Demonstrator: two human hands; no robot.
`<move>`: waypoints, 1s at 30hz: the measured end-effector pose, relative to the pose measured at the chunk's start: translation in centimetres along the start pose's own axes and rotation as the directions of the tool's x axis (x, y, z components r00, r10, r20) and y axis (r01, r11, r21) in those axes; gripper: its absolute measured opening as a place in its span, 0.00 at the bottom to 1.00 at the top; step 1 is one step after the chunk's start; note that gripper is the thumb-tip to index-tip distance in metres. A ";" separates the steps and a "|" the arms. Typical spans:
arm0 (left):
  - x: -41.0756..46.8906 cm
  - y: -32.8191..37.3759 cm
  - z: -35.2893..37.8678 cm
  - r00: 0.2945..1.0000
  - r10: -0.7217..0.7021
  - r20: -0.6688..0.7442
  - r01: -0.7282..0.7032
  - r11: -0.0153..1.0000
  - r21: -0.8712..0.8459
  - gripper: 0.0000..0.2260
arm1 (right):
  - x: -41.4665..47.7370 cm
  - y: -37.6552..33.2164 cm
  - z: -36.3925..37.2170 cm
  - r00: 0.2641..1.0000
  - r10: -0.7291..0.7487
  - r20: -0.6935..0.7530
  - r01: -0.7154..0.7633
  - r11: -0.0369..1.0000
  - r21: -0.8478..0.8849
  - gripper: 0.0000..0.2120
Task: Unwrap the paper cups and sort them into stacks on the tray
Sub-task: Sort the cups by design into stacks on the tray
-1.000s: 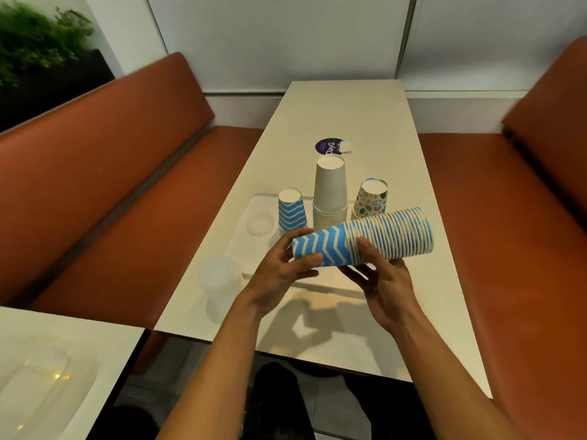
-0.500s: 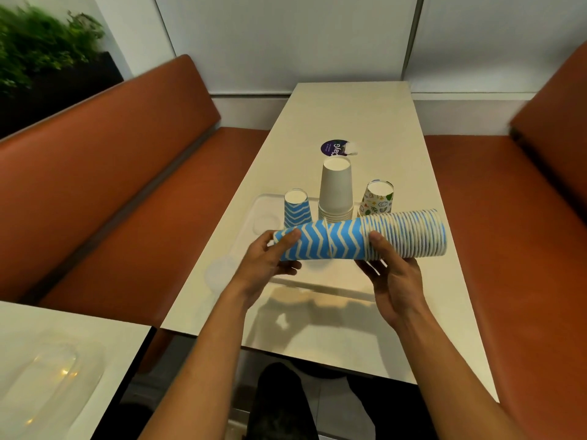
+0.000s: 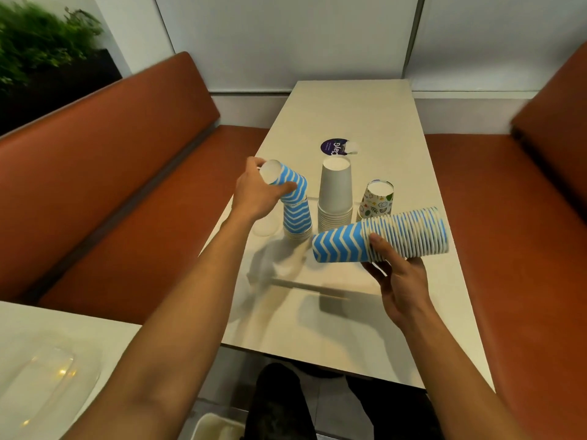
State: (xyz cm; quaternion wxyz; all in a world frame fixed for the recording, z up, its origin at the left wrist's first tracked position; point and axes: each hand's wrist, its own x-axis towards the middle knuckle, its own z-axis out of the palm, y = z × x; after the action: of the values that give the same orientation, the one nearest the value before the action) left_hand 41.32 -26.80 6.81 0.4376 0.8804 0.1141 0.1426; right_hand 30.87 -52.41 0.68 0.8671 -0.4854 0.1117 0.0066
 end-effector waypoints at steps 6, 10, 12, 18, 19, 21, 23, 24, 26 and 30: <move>1.4 -0.2 2.8 0.986 -0.040 0.160 0.007 0.980 0.197 0.34 | 0.0 0.2 -0.4 0.999 0.032 -0.005 -0.032 0.999 -0.028 0.26; 1.1 -1.4 4.0 0.975 -0.085 0.206 0.041 0.977 0.210 0.34 | -0.2 0.1 -0.3 0.999 0.047 0.007 -0.047 0.999 -0.023 0.24; 0.7 -1.9 4.1 0.976 -0.097 0.193 0.072 0.988 0.135 0.37 | -0.2 0.0 -0.3 0.999 0.045 0.016 -0.044 0.999 -0.027 0.24; -4.6 -1.9 2.1 0.966 -0.255 0.037 0.243 0.855 -0.459 0.27 | 0.2 -0.2 -0.4 0.999 0.054 0.001 -0.054 0.999 -0.001 0.33; -5.9 -1.9 2.0 0.957 -0.271 0.106 0.285 0.795 -0.536 0.27 | 0.2 -0.2 -0.3 0.999 0.054 0.001 -0.054 0.999 0.003 0.34; -8.1 -1.9 1.9 0.932 -0.233 0.278 0.361 0.679 -0.639 0.30 | 0.1 -0.1 0.1 0.998 0.057 -0.002 -0.057 0.998 0.014 0.34; -9.7 -2.3 2.0 0.890 -0.161 0.427 0.430 0.611 -0.664 0.31 | 0.1 0.1 0.4 0.998 0.059 -0.007 -0.059 0.998 0.008 0.34; -10.4 -2.7 2.2 0.870 -0.122 0.477 0.449 0.595 -0.667 0.30 | 0.1 0.1 0.6 0.998 0.058 -0.011 -0.058 0.998 0.000 0.34; -11.3 -3.5 2.5 0.848 -0.056 0.528 0.459 0.577 -0.676 0.31 | 0.1 0.2 0.7 0.998 0.053 -0.029 -0.054 0.998 -0.012 0.36; -12.2 -4.0 2.6 0.841 0.008 0.541 0.399 0.665 -0.631 0.33 | 0.2 0.2 0.7 0.997 0.066 -0.042 -0.066 0.998 -0.006 0.35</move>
State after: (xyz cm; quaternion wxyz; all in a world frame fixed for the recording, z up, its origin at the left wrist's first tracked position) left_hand 30.59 -30.35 0.24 0.7749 0.6224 0.0288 -0.1070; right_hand 31.14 -51.75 0.83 0.8621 -0.4847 0.1456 0.0257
